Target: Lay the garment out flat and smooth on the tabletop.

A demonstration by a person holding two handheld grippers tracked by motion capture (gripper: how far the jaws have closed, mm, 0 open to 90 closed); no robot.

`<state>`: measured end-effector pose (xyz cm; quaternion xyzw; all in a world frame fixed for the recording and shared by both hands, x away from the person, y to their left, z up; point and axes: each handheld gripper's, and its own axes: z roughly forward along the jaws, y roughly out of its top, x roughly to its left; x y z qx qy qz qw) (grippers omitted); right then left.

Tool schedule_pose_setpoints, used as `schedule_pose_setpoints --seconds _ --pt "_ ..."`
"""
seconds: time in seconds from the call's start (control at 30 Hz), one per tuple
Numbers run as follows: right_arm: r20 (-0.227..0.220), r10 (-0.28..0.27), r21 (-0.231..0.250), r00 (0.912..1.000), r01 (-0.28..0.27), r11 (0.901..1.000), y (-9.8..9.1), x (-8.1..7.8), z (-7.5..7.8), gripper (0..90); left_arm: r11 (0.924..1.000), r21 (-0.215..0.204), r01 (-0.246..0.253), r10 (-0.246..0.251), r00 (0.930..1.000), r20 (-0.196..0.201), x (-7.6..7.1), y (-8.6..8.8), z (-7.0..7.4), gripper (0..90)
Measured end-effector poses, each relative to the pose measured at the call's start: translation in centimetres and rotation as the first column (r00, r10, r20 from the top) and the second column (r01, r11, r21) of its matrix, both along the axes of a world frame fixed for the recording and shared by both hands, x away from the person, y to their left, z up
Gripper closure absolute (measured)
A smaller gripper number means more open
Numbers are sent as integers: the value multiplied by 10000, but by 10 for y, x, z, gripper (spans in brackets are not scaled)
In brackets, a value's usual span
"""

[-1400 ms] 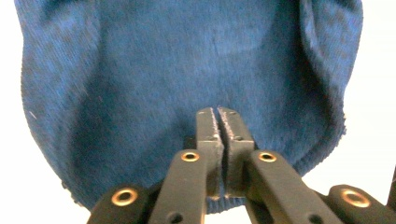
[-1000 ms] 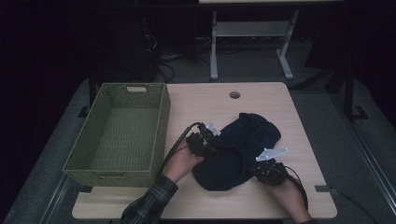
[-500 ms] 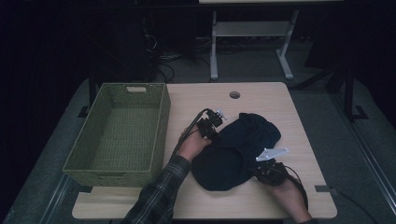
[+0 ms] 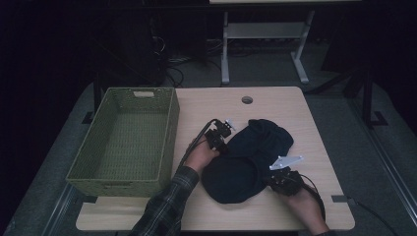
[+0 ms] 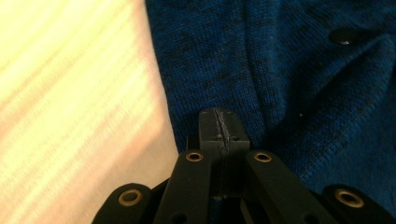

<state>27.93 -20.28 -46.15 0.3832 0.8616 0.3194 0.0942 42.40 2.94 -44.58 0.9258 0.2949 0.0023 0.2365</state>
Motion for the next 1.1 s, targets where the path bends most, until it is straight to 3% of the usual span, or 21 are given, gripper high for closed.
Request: schedule_pose_setpoints --seconds 0.07,0.43,0.6,0.77,1.1 --pt "31 33 -174 10000 -32 9998 -2 0 1 899 9998 -161 -69 67 9999 -105 -5 4 -1 900" --pt "112 -47 -295 9999 50 9996 -13 2 1 898 9990 234 387 -392 9990 191 -42 11 1 900" --pt "213 51 -357 9998 -44 9994 -13 2 1 897 9986 168 503 -507 9985 213 -60 17 1 900" --pt "240 73 -314 9997 -65 9995 -14 3 0 896 9980 -193 603 -602 9982 47 -76 28 -1 900" --pt "209 170 -257 9996 -164 9995 -15 -1 0 895 9955 -250 916 -917 9958 -38 -102 35 0 900"
